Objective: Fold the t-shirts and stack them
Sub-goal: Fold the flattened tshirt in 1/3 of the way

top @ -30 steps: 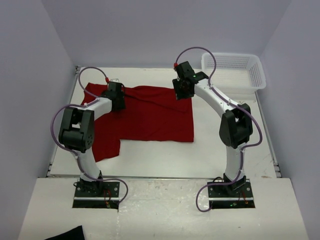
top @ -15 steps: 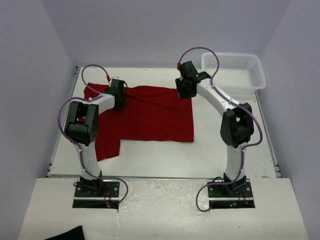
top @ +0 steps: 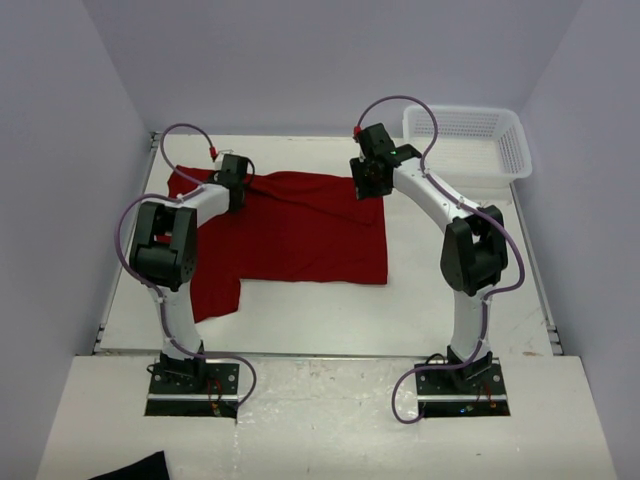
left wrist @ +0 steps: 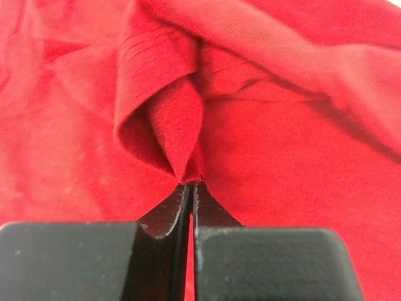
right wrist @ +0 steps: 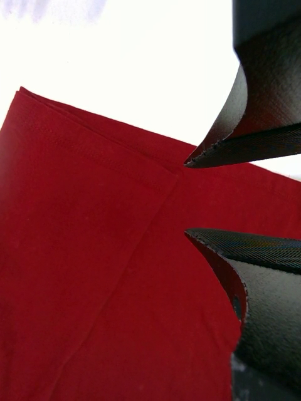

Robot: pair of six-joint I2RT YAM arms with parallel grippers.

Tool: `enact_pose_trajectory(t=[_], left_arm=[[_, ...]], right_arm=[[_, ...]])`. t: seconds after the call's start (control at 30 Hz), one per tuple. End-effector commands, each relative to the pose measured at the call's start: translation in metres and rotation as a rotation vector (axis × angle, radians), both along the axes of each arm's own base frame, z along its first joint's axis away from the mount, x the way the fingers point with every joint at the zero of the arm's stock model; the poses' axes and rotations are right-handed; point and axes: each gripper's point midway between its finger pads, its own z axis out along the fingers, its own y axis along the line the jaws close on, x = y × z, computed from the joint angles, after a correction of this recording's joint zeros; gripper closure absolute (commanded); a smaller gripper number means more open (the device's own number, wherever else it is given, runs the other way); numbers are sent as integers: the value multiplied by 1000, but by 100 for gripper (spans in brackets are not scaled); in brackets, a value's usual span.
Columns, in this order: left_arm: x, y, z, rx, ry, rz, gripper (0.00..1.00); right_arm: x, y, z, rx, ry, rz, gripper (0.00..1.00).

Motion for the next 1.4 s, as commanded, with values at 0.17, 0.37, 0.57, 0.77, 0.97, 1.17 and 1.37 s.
enact_pose_trajectory(t=[0.17,0.37,0.57,0.77,0.97,1.17,1.37], left_arm=[[-25,45,66,166,-41,176,100],[-49,82,96,337,-28,335,100],[-54,99,98,335,-17,382,100],[-55,110,109,373,-30,417,100],[-61,131,108,408,4,468,100],[-60,130,100,406,18,461,100],[-35,126,110,386,-22,408,100]], right_arm=[[8,3,17,68,6,-52,55],[9,14,21,115,22,-14,55],[7,27,24,158,28,43,54],[9,56,32,244,24,142,40],[15,62,42,251,10,142,38],[16,64,35,258,37,147,38],[11,64,22,252,73,130,38]])
